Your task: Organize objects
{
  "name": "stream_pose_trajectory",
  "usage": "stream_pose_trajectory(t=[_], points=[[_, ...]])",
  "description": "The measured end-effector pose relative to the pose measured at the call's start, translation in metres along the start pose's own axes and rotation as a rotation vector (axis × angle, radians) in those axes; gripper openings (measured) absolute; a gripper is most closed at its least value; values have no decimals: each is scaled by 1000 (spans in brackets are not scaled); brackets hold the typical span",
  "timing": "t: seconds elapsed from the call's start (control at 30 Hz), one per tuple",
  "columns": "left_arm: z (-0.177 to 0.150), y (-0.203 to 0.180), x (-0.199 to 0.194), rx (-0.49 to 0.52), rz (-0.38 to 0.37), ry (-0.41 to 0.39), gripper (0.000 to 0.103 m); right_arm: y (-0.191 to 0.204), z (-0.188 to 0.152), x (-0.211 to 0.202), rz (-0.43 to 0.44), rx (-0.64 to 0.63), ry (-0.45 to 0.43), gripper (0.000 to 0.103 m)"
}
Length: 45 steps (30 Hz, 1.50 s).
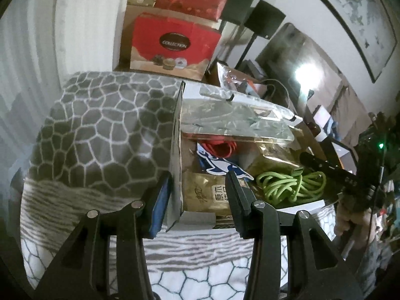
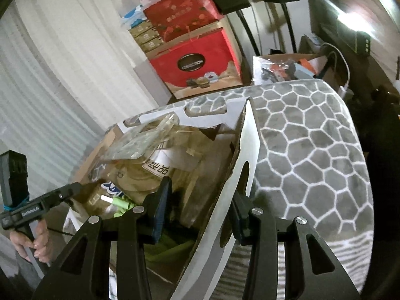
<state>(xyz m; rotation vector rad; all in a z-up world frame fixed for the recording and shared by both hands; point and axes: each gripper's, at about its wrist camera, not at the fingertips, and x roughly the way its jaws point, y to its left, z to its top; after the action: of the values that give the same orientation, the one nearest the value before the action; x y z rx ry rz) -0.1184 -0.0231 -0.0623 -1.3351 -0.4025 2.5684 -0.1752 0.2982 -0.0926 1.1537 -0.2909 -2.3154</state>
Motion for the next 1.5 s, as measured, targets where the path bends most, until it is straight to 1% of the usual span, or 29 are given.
stream_pose_trajectory(t=[0.1, 0.13, 0.17, 0.23, 0.3, 0.33, 0.37, 0.43, 0.53, 0.6, 0.63, 0.67, 0.73, 0.83, 0.9, 0.97, 1.0, 1.1, 1.3, 1.43, 1.5], points=[[-8, 0, 7, 1, 16, 23, 39, 0, 1, 6, 4, -43, -9, 44], [-10, -1, 8, 7, 14, 17, 39, -1, 2, 7, -1, -56, -11, 43], [-11, -1, 8, 14, 12, 19, 39, -3, 3, 10, -5, -60, -2, 43], [-11, 0, 9, 2, -3, 30, 40, -9, 5, 15, -10, -22, 47, 42], [-7, 6, 10, -34, -37, 51, 47, -13, 7, 12, 19, 18, 71, 50], [-4, 11, 11, -61, -54, 61, 48, -14, 8, 10, 29, 30, 75, 54], [-1, 15, 12, -81, -64, 69, 49, -15, 9, 6, 32, 38, 77, 54], [3, 23, 13, -114, -83, 81, 49, -18, 8, -2, 7, 46, 94, 61], [11, 28, 13, -133, -105, 90, 50, -24, 5, -16, -17, 61, 120, 61], [16, 28, 18, -123, -87, 100, 50, -27, 3, -23, -43, 68, 120, 61], [18, 28, 22, -118, -79, 111, 50, -27, 3, -26, -53, 69, 123, 56], [20, 26, 25, -110, -71, 125, 50, -27, 2, -28, -70, 74, 134, 49], [21, 24, 30, -98, -54, 140, 50, -26, 2, -26, -104, 83, 156, 41], [23, 19, 40, -62, -6, 182, 48, -22, 5, -22, -128, 76, 168, 32], [24, 17, 46, -49, -5, 210, 31, -19, 7, -17, -137, 75, 176, 25], [24, 15, 48, -38, -10, 214, 28, -13, 8, -13, -142, 60, 182, 16], [24, 14, 46, -33, -3, 213, 28, -10, 8, -11, -138, 54, 186, 16], [22, 11, 43, -33, 6, 208, 28, -2, 6, -7, -191, 22, 180, 16], [19, -2, 38, -1, 55, 187, 30, 8, 5, -4, -245, -13, 165, 17], [18, -5, 28, 7, 75, 161, 30, 12, 8, -2, -251, -32, 151, 17], [18, 0, 32, -4, 83, 174, 31, 13, 6, 3, -250, -32, 166, 17]])
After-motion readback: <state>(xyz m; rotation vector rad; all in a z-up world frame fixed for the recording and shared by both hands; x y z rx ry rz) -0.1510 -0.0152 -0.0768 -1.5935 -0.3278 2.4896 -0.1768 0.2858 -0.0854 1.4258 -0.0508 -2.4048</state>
